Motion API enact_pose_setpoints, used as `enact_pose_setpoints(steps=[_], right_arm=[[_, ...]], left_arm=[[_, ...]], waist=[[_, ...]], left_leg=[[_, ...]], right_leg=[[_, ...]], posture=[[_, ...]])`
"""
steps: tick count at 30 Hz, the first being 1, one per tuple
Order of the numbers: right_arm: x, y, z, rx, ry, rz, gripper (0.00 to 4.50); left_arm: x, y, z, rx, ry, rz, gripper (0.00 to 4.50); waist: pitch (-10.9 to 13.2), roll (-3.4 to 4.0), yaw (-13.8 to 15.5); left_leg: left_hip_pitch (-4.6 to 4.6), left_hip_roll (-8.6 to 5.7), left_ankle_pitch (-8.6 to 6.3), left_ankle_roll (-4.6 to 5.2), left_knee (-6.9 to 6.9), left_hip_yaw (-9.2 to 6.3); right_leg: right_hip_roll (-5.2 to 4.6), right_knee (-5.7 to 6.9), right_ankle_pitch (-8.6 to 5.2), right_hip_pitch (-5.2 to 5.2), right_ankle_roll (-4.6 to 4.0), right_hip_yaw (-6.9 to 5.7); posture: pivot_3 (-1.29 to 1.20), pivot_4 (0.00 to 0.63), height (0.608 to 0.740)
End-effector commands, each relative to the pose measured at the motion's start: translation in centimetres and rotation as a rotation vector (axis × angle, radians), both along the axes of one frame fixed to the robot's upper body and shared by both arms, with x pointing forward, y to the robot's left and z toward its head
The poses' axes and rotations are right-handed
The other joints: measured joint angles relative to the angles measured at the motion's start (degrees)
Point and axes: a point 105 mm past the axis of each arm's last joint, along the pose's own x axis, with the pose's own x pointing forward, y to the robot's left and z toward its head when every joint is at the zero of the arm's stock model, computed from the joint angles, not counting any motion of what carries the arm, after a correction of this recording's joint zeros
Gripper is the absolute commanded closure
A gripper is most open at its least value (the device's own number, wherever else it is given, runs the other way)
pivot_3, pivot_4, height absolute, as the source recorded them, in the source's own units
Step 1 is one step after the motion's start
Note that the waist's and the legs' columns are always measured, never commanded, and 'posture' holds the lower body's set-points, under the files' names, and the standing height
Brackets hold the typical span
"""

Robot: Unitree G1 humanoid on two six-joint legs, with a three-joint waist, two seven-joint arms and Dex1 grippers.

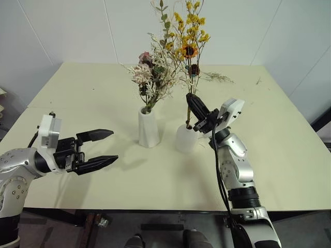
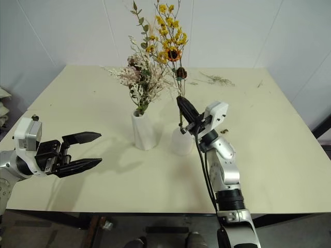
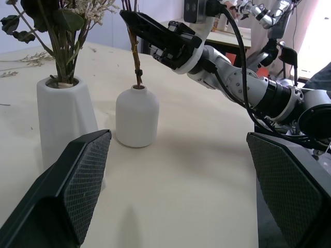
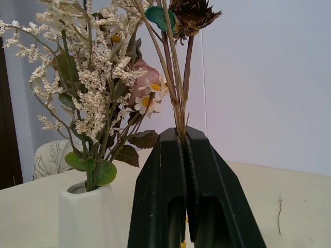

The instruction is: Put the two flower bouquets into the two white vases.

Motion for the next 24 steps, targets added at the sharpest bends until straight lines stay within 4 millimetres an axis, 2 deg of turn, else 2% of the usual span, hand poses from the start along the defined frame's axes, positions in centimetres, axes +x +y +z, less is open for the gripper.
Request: enact_pose_setpoints(steps=[1,6,10,17,24], right_arm=[[-0.4,0.3,0.2,0.002,-0.009,0.026,4.49],[-0.7,0.3,0.8,0.001,-0.026,0.033,4.49],[-1.3,0.4,2.2,0.009,-0.056,0.053,4.49],[-1.7,0.4,2.7,0.015,-0.056,0.069,4.49],[-0.6,-0.4,2.3,0.030,-0.038,0.020,4.49]], left_arm=[[0.0,0.0,0.5,0.003,-0.032,-0.005,0.00],[0.0,-0.1,0.5,0.000,-0.033,-0.010,0.00],[0.0,-0.2,0.4,-0.003,-0.034,-0.015,0.00],[0.1,-0.4,0.4,-0.008,-0.034,-0.024,0.00],[0.2,-0.5,0.3,-0.012,-0.033,-0.029,0.00]], waist=[[0.0,0.00,0.0],[0.0,0.00,0.0],[0.0,0.00,0.0],[0.0,0.01,0.0],[0.0,0.01,0.0]], left_leg=[[0.00,0.00,0.00,0.00,0.00,0.00],[0.00,0.00,0.00,0.00,0.00,0.00],[0.00,0.00,0.00,0.00,0.00,0.00],[0.00,0.00,0.00,-0.01,-0.03,0.00],[0.00,0.00,0.00,0.00,-0.03,0.00]], right_leg=[[0.00,0.00,0.00,0.00,0.00,0.00],[0.00,0.00,0.00,0.00,0.00,0.00],[0.00,0.00,0.00,-0.01,0.00,0.00],[0.00,-0.01,0.00,-0.01,0.00,0.00],[0.00,-0.01,0.00,-0.01,-0.01,0.00]], posture=[[0.00,0.150,0.740],[0.00,0.150,0.740],[0.00,0.150,0.740],[0.00,0.150,0.740],[0.00,0.150,0.740]])
